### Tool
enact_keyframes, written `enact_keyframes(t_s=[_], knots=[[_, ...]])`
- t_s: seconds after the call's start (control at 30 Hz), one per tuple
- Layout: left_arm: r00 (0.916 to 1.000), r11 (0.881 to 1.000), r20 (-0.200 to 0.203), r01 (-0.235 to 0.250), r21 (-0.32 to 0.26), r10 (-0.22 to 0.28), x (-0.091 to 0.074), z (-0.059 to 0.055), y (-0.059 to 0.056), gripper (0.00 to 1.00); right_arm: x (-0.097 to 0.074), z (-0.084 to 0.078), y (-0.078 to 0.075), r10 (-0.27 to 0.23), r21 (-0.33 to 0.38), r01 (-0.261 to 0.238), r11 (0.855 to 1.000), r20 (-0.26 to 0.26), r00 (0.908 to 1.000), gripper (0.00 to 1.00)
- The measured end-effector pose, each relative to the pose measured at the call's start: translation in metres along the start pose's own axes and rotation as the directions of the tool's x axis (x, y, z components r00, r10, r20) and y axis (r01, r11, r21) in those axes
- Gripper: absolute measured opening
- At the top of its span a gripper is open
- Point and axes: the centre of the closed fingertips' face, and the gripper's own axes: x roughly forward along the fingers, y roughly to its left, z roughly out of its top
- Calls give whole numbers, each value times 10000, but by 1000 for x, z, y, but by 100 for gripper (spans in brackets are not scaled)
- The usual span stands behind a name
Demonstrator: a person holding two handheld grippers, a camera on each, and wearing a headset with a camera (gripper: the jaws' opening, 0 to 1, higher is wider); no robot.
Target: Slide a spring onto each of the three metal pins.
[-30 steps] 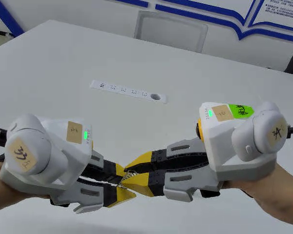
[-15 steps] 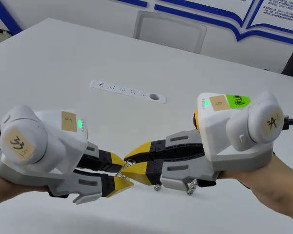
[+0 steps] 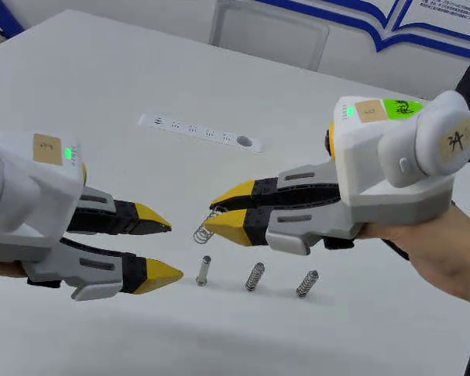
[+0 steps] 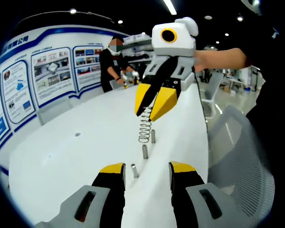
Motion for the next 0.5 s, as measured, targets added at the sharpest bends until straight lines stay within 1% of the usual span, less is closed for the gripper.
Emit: enact_keyframes(t_s=[0.1,0.17,0.23,0.27,0.37,0.5], knots=[[10000,9999,24,-27,-110,27,-1,-3,1,40,1,-4,-6,-148,125,150,9998,-109,9998,10],[9998,9996,203,8,-276,-3,-2,-2,0,42,2,-10,-12,-358,258,366,9990,-308,9989,10],[9984,9989,567,66,-465,-39,-4,2,0,46,4,-16,-15,-423,386,441,9983,-459,9980,10],[9979,9983,654,61,-572,-24,-4,2,0,48,5,-18,-17,-453,432,475,9979,-521,9976,10],[9975,9979,703,6,-653,40,-6,-2,3,57,8,-30,-23,-593,655,651,9957,-860,9945,10],[9979,9964,655,54,-846,1,-7,-9,2,64,13,-42,-30,-669,840,768,9935,-1144,9912,10]])
